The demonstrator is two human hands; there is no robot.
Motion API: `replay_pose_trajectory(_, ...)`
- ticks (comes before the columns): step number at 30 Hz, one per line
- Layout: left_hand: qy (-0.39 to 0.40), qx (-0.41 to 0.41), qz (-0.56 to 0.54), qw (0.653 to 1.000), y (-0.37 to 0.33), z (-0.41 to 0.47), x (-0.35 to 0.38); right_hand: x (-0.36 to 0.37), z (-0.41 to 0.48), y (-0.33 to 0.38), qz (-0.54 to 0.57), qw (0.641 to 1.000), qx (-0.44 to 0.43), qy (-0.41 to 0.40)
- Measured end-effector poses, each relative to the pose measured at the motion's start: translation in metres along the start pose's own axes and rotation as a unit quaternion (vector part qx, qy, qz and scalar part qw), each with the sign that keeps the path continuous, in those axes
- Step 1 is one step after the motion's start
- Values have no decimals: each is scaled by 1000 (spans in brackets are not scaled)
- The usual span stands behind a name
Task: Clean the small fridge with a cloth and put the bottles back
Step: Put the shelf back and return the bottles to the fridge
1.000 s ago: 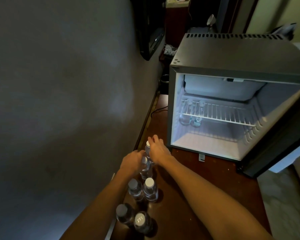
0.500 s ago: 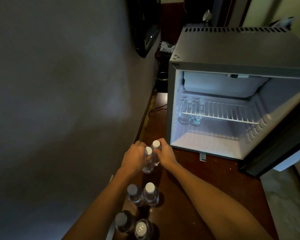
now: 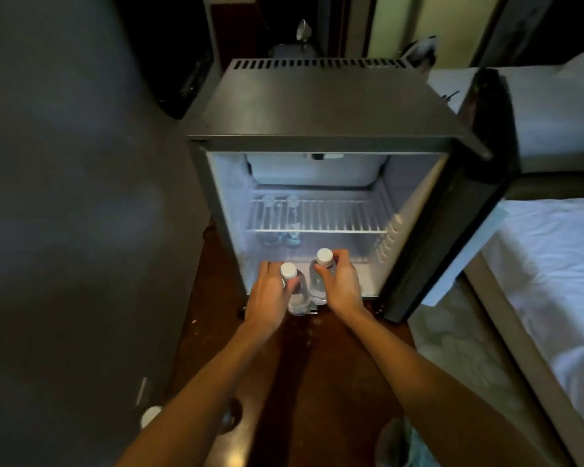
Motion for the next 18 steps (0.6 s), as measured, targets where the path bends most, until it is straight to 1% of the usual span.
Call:
replay_pose_trajectory(3, -36, -22, -73, 996, -13, 13, 36, -17, 21, -17, -9, 1000, 17, -20)
replay_pose_trajectory(5, -59, -42, -108, 991, -16, 24, 56, -23, 32, -26, -16, 999, 27, -19)
replay_pose_trajectory(9, -124, -102, -183, 970, -20, 50, 81, -26, 56, -44, -17, 999, 46, -16)
replay_pose_trajectory(13, -164, -133, -244, 947, -18, 80, 102, -21, 80, -50, 59, 997, 56, 6)
replay_pose_trajectory(14, -165, -138, -264, 940, -20, 88, 105, -18, 86, -50, 61, 997, 57, 4)
replay_pose_trajectory(16, -178, -159, -342, 909, -22, 101, 110, -14, 95, -48, 64, 995, 77, -19)
replay_pose_trajectory(18, -210, -200, -398, 870, -17, 113, 116, -1, 103, -50, 102, 991, 87, -17)
Point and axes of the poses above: each hand's wrist, its own z-axis towards the middle knuckle, its own x-axis out of the palm, y = z × x, the point moved 2 cm from there along z, towards the middle knuckle, and after that the axes turned 5 degrees about -z, right-handed, at the moved point
